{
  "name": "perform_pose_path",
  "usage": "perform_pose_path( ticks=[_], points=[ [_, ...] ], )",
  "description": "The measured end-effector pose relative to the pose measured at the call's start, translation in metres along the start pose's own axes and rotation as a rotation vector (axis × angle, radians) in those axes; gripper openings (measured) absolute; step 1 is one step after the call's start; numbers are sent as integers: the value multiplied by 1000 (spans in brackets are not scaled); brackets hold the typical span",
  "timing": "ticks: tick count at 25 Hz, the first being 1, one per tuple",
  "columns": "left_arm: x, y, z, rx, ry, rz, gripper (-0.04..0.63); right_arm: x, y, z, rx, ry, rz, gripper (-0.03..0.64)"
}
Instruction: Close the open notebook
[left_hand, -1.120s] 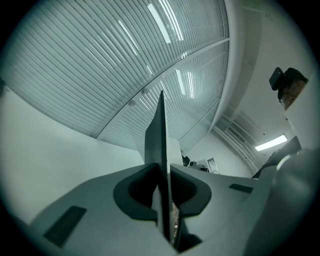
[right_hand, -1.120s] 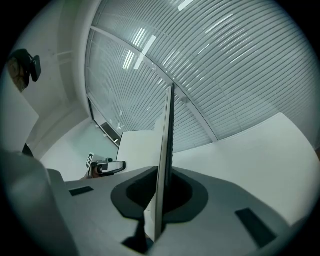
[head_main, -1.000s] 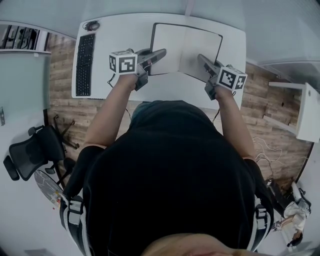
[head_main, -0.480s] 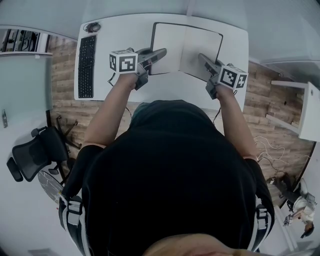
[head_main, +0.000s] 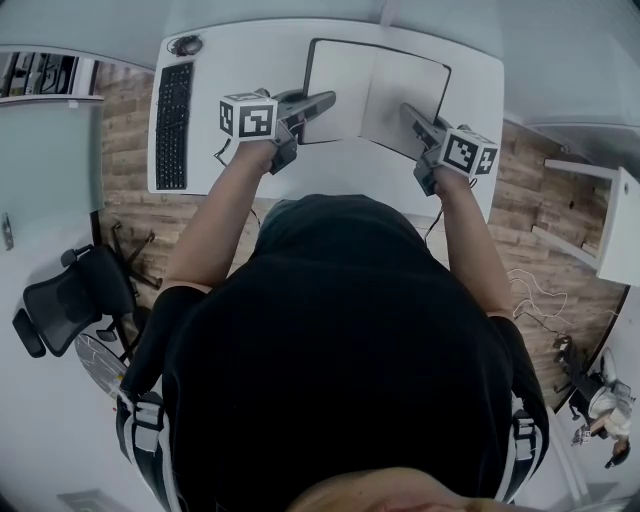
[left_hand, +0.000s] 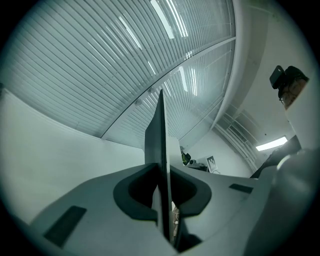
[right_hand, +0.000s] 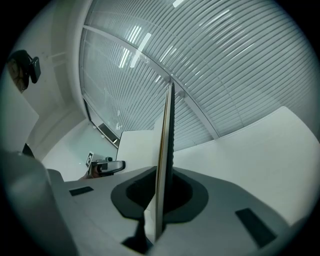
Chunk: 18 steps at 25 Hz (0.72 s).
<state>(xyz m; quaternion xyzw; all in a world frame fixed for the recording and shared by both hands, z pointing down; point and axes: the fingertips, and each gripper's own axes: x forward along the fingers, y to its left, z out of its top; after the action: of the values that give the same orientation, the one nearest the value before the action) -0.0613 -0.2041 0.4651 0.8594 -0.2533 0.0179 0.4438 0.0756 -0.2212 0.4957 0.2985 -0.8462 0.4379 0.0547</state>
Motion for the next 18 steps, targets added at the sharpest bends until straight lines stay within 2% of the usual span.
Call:
perform_pose_path(
  ticks=[18],
  points=[
    [20, 42, -27, -40, 65, 48, 51, 21, -34, -32, 70, 47, -36, 61]
  ],
)
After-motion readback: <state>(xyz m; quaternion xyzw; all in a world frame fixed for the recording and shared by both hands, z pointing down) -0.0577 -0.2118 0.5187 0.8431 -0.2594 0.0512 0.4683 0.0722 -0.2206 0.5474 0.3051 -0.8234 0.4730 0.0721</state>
